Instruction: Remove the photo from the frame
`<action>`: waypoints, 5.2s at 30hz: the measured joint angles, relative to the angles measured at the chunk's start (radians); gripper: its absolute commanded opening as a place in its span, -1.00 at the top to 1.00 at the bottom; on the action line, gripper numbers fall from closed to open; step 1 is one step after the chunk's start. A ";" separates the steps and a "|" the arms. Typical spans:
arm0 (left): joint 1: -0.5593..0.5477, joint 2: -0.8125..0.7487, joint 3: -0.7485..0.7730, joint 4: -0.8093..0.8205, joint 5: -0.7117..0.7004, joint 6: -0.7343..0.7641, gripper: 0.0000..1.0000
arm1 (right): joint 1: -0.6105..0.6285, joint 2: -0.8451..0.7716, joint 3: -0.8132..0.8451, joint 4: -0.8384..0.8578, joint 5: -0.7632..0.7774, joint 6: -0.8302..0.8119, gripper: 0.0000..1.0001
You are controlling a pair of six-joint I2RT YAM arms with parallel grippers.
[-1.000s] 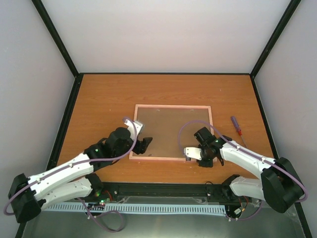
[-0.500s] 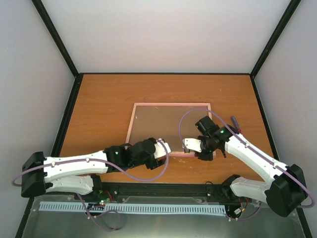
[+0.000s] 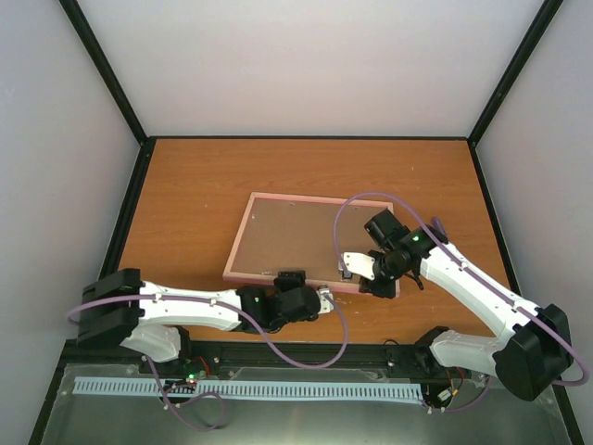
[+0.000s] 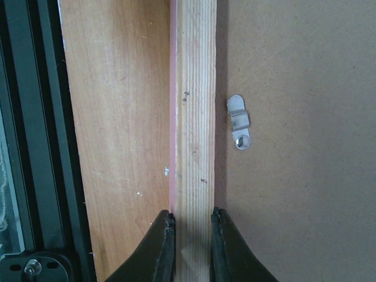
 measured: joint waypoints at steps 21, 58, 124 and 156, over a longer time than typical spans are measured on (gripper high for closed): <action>-0.024 0.151 0.002 0.312 -0.130 0.266 0.28 | -0.001 -0.001 0.003 -0.015 -0.058 0.039 0.95; 0.119 0.266 0.938 -0.574 -0.021 -0.162 0.98 | -0.111 -0.352 0.244 0.271 0.489 0.305 -0.49; 0.987 0.395 1.238 -0.563 1.056 -0.786 0.99 | -0.177 -0.217 -0.042 0.515 0.359 0.447 -0.47; 1.200 0.010 -0.175 0.614 1.329 -1.284 0.93 | -0.207 -0.113 -0.128 0.575 0.189 0.467 -0.47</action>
